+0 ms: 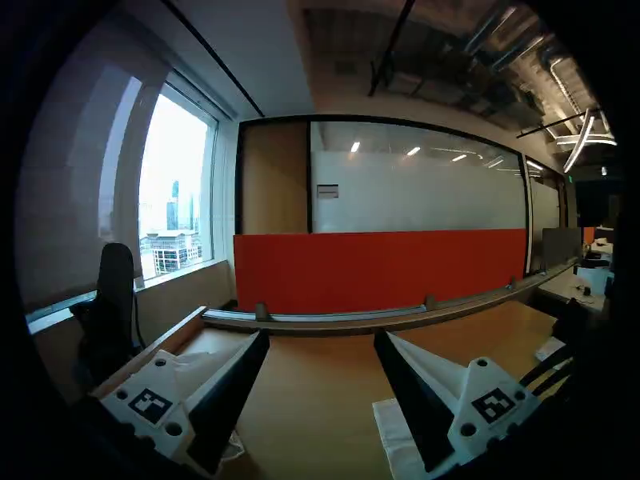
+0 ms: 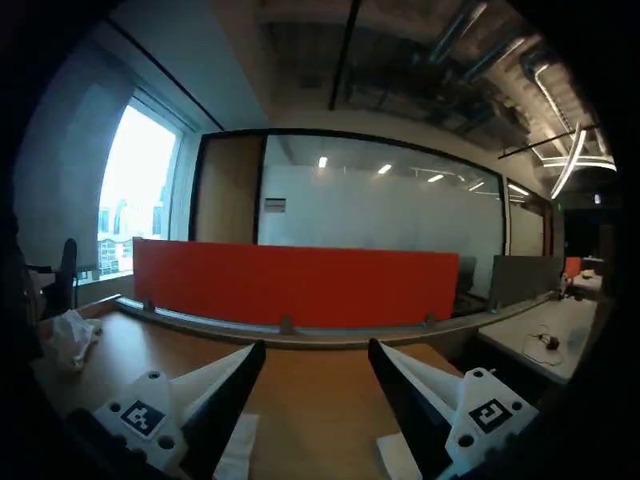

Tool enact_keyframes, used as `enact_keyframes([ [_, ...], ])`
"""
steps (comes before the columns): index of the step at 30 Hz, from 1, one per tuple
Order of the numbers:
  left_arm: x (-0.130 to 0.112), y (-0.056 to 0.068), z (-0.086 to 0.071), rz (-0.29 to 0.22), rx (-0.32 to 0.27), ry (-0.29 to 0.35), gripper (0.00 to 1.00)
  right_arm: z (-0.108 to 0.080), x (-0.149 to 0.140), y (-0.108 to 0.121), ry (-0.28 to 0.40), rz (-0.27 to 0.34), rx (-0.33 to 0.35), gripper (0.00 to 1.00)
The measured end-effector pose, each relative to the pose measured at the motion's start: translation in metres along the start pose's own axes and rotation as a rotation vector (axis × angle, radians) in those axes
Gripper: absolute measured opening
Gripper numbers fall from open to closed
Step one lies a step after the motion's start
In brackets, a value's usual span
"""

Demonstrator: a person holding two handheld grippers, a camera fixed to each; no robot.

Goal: Fold towel

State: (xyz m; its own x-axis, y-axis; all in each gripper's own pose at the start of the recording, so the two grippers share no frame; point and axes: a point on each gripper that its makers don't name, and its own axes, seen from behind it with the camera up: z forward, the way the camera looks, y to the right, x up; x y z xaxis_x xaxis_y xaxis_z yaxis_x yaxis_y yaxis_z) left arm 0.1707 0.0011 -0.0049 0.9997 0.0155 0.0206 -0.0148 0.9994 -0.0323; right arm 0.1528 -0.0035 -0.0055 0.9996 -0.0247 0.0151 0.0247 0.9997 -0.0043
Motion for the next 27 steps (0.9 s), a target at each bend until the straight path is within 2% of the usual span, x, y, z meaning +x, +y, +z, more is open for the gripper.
enact_keyframes([
  [7, 0.015, 0.014, 0.002, 0.013, -0.068, -0.032, 0.97, -0.001, 0.018, -0.016, -0.021, -0.031, 0.072, 0.99],
  [17, 0.018, 0.048, -0.001, 0.051, -0.224, -0.097, 0.97, -0.013, 0.018, -0.067, -0.097, -0.084, 0.279, 0.99],
  [21, 0.013, 0.057, -0.004, 0.072, -0.268, -0.119, 0.97, -0.016, 0.014, -0.078, -0.122, -0.107, 0.327, 0.99],
  [27, -0.008, 0.070, -0.006, 0.099, -0.320, -0.171, 0.97, -0.022, -0.003, -0.091, -0.170, -0.144, 0.385, 0.99],
])
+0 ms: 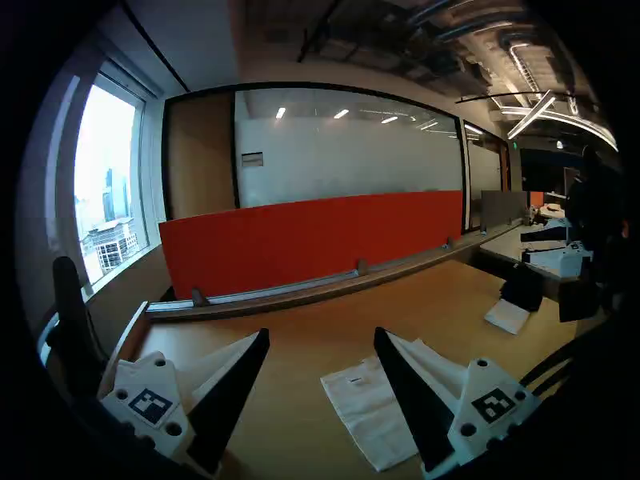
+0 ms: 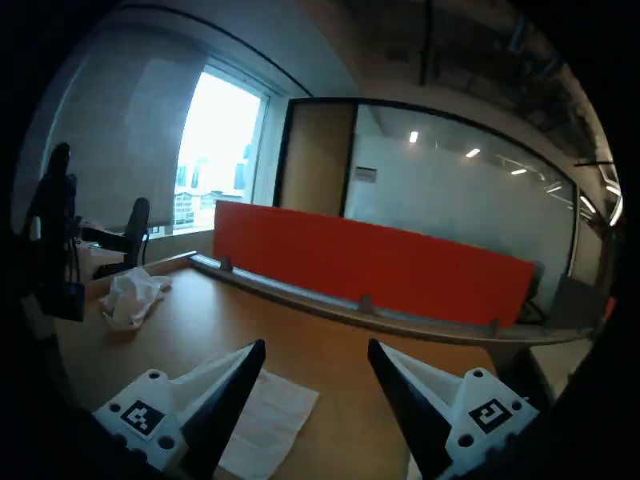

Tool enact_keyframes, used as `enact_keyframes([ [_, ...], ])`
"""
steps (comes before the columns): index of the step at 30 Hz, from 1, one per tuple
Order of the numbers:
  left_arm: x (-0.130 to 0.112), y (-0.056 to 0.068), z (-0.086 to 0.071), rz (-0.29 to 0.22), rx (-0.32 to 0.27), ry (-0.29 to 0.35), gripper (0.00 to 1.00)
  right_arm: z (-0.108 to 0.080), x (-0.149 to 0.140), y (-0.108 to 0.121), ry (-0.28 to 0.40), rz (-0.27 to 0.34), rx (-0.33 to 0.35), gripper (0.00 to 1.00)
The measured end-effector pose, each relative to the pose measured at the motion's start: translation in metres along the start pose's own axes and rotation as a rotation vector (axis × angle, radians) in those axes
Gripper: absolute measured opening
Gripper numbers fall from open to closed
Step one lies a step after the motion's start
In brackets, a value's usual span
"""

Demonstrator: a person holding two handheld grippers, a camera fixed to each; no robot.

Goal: Fold towel

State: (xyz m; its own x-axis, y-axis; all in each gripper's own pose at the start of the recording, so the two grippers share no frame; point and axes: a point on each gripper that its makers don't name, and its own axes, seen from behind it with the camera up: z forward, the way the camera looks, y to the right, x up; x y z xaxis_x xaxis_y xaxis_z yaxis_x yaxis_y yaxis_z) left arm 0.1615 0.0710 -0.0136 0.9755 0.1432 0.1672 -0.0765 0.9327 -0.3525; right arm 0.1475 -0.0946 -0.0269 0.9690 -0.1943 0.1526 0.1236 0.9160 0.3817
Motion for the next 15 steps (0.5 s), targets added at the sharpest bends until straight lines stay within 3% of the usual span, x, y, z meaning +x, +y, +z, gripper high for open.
enact_keyframes([
  [15, -0.064, 0.034, 0.011, 0.029, -0.099, -0.115, 0.97, 0.006, -0.065, -0.032, -0.139, -0.003, 0.097, 0.99],
])
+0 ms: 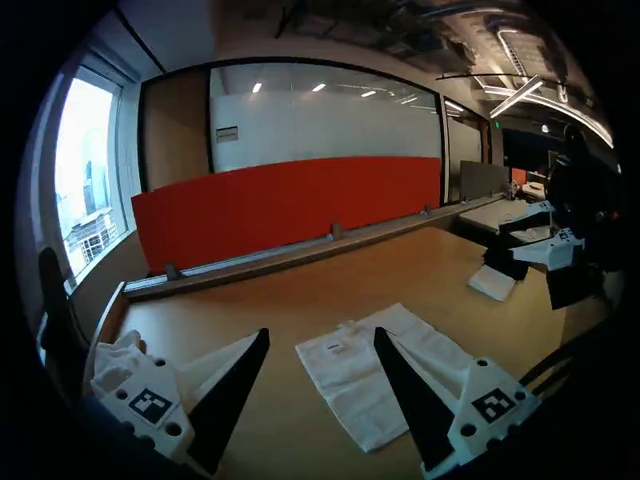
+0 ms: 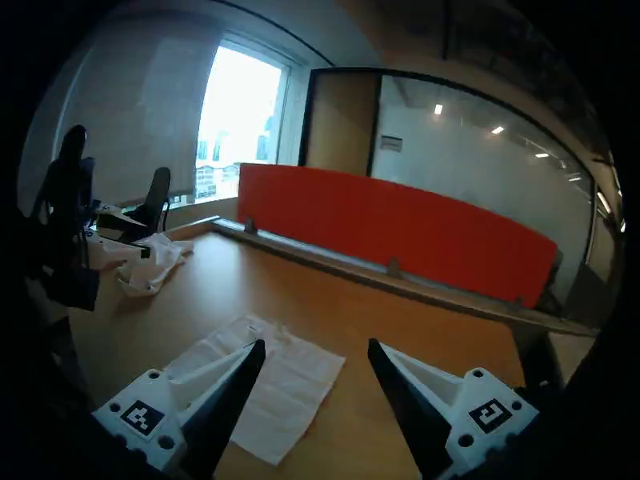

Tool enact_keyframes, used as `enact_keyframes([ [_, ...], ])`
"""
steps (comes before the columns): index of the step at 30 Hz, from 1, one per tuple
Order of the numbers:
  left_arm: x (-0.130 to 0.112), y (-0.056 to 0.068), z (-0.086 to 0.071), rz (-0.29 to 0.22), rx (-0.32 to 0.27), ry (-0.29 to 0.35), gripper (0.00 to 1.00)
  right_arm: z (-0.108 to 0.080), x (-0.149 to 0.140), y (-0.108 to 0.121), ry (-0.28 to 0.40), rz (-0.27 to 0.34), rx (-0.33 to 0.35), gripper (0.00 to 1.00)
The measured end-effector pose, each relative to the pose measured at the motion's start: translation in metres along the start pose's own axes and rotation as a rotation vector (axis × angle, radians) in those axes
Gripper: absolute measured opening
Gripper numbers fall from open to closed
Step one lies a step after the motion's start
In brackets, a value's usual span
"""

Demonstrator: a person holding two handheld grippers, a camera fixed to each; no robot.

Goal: Fold towel

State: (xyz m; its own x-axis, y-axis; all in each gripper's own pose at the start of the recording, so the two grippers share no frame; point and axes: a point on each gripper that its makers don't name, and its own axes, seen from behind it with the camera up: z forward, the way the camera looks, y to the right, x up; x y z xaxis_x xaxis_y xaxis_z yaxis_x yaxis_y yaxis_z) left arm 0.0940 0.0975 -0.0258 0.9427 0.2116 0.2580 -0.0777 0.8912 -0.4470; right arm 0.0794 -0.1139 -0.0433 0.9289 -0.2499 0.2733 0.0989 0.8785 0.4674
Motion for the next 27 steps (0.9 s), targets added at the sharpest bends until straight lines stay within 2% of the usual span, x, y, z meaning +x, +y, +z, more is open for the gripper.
enact_keyframes([
  [14, -0.079, 0.028, 0.020, 0.022, -0.068, -0.139, 0.97, 0.018, -0.078, -0.016, -0.132, 0.002, 0.048, 0.99],
  [27, -0.148, 0.052, 0.031, 0.030, -0.115, -0.261, 0.97, 0.031, -0.151, -0.033, -0.254, 0.008, 0.104, 0.99],
])
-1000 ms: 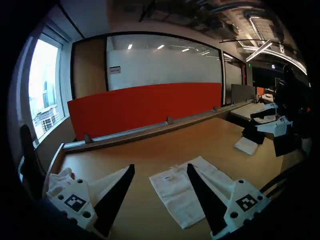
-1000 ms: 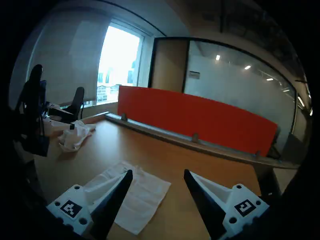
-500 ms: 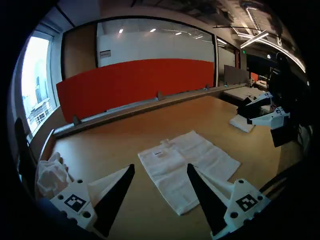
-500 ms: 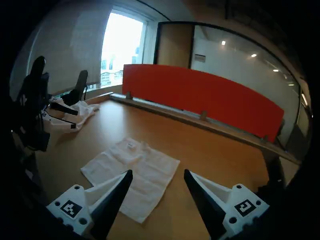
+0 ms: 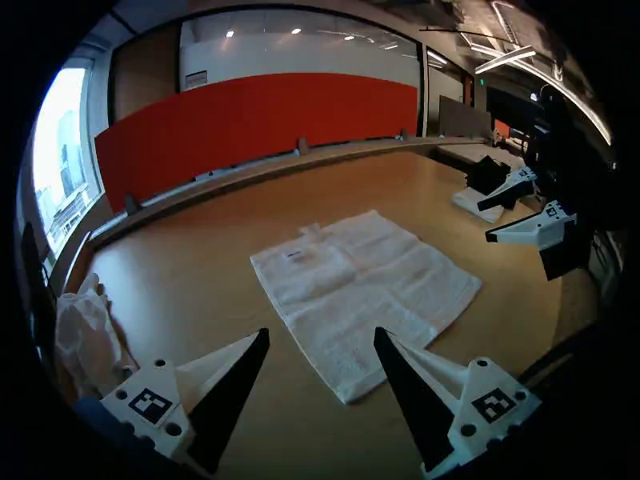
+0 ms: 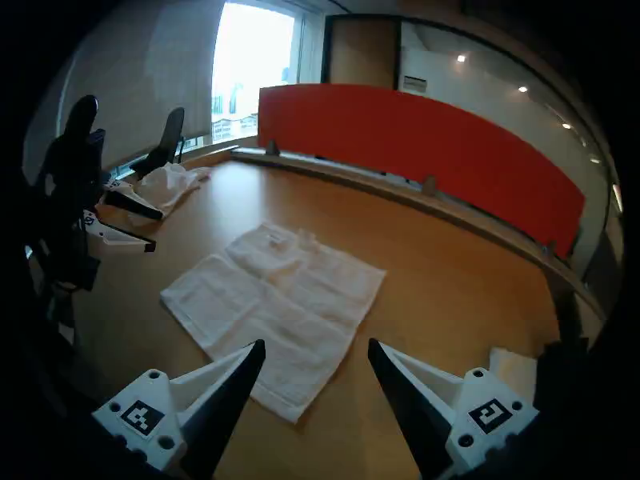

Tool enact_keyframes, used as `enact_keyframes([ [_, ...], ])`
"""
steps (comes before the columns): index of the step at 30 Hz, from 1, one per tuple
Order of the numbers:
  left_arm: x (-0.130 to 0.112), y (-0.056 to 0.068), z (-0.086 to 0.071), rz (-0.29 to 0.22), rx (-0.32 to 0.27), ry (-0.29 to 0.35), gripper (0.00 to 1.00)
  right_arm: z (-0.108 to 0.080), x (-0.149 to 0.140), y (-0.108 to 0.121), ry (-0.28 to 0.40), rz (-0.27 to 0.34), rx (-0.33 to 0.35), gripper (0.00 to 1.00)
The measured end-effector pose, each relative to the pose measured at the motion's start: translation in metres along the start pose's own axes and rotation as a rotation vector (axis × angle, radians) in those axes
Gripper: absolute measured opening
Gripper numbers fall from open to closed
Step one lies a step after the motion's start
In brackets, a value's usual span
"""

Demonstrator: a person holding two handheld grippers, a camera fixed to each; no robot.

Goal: Fold towel

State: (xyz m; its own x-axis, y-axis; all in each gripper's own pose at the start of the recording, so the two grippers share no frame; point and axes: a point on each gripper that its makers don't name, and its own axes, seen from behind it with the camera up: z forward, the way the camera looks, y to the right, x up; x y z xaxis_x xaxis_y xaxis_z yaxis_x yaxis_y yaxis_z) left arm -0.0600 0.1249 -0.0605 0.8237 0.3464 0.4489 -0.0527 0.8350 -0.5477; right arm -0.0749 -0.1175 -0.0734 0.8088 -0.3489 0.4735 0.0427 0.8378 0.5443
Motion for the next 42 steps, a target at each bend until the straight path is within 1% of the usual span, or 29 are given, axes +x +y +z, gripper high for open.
enact_keyframes([
  [8, -0.036, 0.010, 0.019, 0.002, -0.029, -0.081, 0.97, 0.017, -0.034, -0.011, -0.073, 0.006, 0.037, 0.99],
  [14, -0.058, 0.018, 0.028, 0.006, -0.051, -0.132, 0.97, 0.025, -0.056, -0.018, -0.123, -0.004, 0.065, 1.00],
  [18, -0.072, 0.022, 0.033, 0.019, -0.062, -0.169, 0.97, 0.028, -0.068, -0.020, -0.152, -0.005, 0.077, 1.00],
  [21, -0.078, 0.024, 0.035, 0.027, -0.067, -0.186, 0.97, 0.030, -0.075, -0.021, -0.171, -0.009, 0.085, 1.00],
  [29, -0.090, 0.030, 0.038, 0.011, -0.087, -0.227, 0.97, 0.030, -0.091, -0.025, -0.211, -0.023, 0.107, 0.98],
  [33, -0.095, 0.032, 0.039, 0.018, -0.099, -0.241, 0.97, 0.031, -0.098, -0.028, -0.240, -0.019, 0.124, 0.94],
  [38, -0.096, 0.034, 0.040, 0.044, -0.102, -0.249, 0.97, 0.032, -0.099, -0.026, -0.245, -0.010, 0.127, 0.88],
  [42, -0.096, 0.034, 0.040, 0.043, -0.102, -0.256, 0.96, 0.032, -0.099, -0.023, -0.245, -0.018, 0.128, 0.81],
])
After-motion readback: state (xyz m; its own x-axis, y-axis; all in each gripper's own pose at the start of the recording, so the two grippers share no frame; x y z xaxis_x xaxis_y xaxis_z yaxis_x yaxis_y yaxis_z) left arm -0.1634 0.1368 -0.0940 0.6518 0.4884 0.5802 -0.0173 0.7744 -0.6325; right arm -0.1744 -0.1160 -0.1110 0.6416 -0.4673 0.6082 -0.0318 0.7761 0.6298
